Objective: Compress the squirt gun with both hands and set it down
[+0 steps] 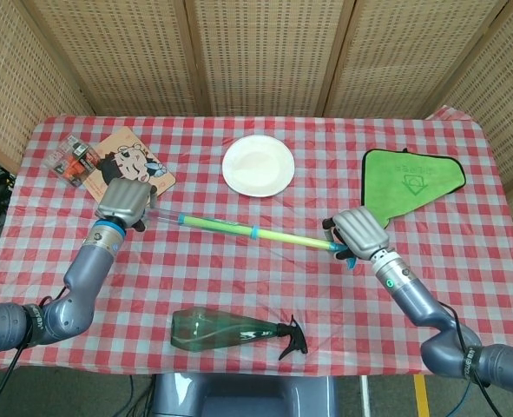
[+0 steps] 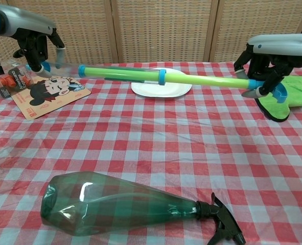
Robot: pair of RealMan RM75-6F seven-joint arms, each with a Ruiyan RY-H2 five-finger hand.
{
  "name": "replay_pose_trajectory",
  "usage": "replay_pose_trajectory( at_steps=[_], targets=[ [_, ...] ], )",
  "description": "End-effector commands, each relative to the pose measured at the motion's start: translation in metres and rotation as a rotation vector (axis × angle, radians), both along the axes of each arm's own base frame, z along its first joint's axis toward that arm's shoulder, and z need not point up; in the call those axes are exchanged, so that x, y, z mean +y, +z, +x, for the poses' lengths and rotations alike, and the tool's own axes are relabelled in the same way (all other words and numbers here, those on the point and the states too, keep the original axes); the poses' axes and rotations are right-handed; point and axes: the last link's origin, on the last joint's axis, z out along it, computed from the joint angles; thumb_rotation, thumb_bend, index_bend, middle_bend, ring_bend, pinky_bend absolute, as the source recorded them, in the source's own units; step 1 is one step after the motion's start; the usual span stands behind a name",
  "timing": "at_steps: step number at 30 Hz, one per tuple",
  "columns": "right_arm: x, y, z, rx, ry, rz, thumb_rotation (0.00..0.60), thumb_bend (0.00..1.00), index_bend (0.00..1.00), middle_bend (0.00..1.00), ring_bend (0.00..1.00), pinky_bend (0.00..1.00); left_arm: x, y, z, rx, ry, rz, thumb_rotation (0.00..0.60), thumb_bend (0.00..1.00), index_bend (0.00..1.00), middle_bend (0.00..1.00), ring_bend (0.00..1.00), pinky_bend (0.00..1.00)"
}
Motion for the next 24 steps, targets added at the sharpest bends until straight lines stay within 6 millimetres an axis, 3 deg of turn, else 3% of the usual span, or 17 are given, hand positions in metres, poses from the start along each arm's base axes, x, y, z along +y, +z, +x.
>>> replay_pose_trajectory(
  at_steps=[1, 24],
  targets=[
    [0.000, -0.002, 0.002, -0.001, 0.006, 0.004, 0.600, 0.50, 0.85, 1.00, 1.00, 0.62, -0.001, -0.004, 0.004, -0.006, -0.005, -0.007, 0.600, 0.33, 0.49, 0.89, 0.82, 0.70],
    [0.002, -0.018, 0.015, -0.006, 0.039, 0.037, 0.600, 0.50, 0.85, 1.00, 1.00, 0.62, -0.008, -0.024, 0.019, -0.044, -0.017, -0.021, 0.600, 0.33, 0.50, 0.89, 0.82, 0.70]
  ],
)
